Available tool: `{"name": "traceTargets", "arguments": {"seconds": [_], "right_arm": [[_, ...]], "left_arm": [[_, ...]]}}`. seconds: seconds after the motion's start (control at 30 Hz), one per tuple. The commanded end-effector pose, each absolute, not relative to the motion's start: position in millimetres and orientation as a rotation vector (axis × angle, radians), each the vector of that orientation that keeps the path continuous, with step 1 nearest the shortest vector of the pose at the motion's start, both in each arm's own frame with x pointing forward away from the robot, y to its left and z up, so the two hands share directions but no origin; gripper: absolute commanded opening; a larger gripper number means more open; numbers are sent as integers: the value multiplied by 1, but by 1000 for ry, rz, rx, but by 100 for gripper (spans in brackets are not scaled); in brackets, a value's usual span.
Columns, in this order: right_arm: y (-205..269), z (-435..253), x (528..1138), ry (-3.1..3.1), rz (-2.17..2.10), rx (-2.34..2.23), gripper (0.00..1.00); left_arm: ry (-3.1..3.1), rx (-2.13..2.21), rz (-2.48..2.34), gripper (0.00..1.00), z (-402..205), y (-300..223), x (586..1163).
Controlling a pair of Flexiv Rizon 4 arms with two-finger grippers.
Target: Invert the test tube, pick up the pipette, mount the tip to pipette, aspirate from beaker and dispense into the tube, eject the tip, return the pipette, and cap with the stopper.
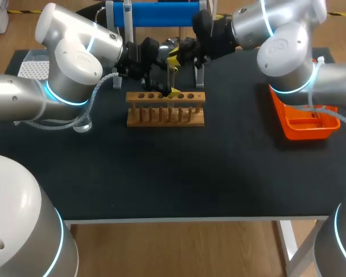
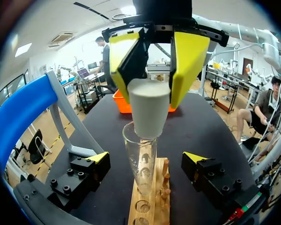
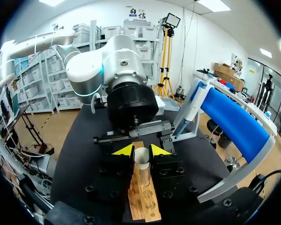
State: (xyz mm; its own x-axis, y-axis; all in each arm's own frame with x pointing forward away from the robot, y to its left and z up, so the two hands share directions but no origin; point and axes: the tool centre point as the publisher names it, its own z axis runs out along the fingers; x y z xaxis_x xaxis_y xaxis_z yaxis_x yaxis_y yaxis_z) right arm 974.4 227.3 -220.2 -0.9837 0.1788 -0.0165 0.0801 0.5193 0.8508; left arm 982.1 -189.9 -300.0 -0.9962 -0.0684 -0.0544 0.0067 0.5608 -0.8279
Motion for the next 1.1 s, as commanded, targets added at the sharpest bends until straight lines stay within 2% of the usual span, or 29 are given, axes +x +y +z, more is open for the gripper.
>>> {"name": "traceTargets", "arguments": {"seconds": [0.03, 1.1], "right_arm": [[228, -224, 975, 2655, 1466, 229, 0], [230, -219, 980, 2635, 1476, 231, 0]], "left_arm": [[2704, -51, -1435, 100, -300, -190, 983], [2704, -51, -1435, 100, -300, -190, 983]]}}
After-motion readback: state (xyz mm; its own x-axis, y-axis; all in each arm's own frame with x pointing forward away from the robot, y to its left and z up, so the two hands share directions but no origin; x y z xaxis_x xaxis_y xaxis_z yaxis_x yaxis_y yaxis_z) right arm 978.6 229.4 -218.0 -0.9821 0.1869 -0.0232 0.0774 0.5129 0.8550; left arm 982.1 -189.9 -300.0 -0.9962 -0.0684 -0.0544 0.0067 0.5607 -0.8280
